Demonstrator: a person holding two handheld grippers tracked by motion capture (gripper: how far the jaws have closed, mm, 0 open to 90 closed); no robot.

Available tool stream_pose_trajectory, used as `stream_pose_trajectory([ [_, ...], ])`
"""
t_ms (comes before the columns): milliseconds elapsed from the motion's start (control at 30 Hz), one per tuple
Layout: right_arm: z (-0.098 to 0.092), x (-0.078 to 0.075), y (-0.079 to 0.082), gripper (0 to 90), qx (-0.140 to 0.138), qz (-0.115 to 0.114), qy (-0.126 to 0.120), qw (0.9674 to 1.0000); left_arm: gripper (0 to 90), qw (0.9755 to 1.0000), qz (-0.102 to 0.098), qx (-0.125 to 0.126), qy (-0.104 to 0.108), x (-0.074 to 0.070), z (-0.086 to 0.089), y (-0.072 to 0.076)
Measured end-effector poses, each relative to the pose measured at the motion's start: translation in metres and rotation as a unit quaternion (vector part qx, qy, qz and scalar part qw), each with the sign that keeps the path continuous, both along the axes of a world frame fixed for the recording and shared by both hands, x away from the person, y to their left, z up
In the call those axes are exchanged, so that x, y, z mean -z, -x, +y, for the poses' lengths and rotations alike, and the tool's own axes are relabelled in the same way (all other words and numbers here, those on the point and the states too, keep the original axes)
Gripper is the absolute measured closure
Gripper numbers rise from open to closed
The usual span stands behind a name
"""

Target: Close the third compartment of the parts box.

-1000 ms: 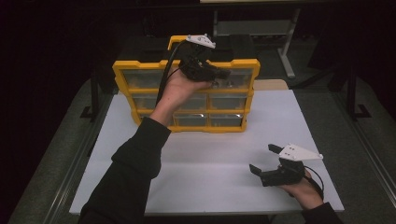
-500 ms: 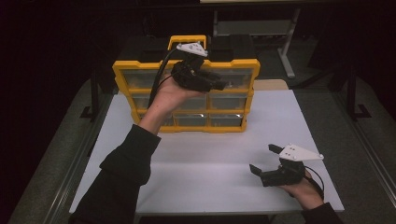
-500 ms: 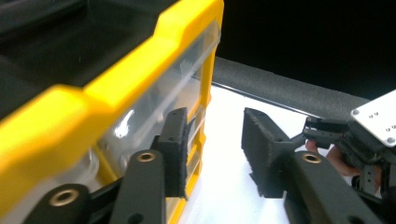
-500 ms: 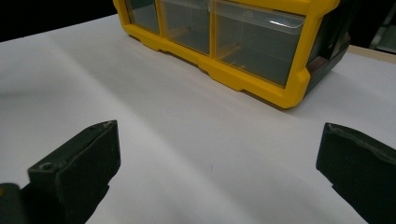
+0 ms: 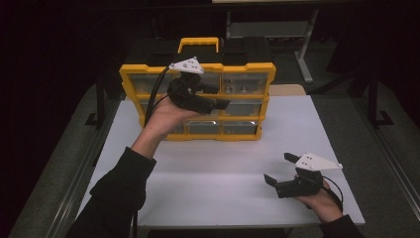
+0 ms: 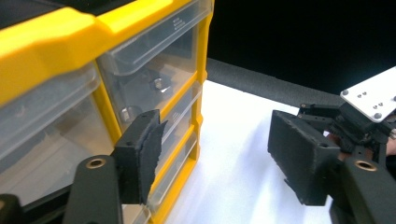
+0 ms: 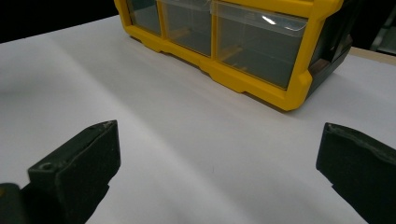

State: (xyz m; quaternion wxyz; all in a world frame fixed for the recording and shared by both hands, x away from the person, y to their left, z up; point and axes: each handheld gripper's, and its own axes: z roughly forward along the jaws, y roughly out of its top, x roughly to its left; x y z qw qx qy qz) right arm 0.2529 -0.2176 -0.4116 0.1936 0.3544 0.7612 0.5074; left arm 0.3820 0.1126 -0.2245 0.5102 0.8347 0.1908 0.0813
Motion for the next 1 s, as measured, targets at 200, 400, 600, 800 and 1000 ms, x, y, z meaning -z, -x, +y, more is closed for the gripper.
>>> stream_pose_trajectory([
  [200, 0.0, 0.0, 0.0, 0.0, 0.0, -0.002, 0.002, 1.0, 27.6, 1.0, -0.004, -0.006, 0.002, 0.007, 0.01, 0.007],
  [400, 0.001, 0.0, 0.0, 0.0, 0.0, 0.0, 0.001, 1.0, 23.0, 0.9998, -0.002, -0.017, 0.007, 0.018, 0.022, 0.013],
  [600, 0.001, 0.0, 0.0, 0.0, 0.001, 0.002, 0.001, 1.0, 18.5, 0.9996, 0.002, -0.026, 0.012, 0.031, 0.035, 0.02],
  [800, 0.001, 0.0, -0.001, 0.0, 0.001, 0.001, 0.001, 1.0, 16.2, 0.9992, -0.002, -0.035, 0.016, 0.044, 0.049, 0.028],
  [1000, 0.001, 0.001, -0.001, 0.0, 0.0, 0.003, 0.002, 1.0, 14.2, 0.9987, -0.009, -0.049, 0.013, 0.057, 0.064, 0.037],
])
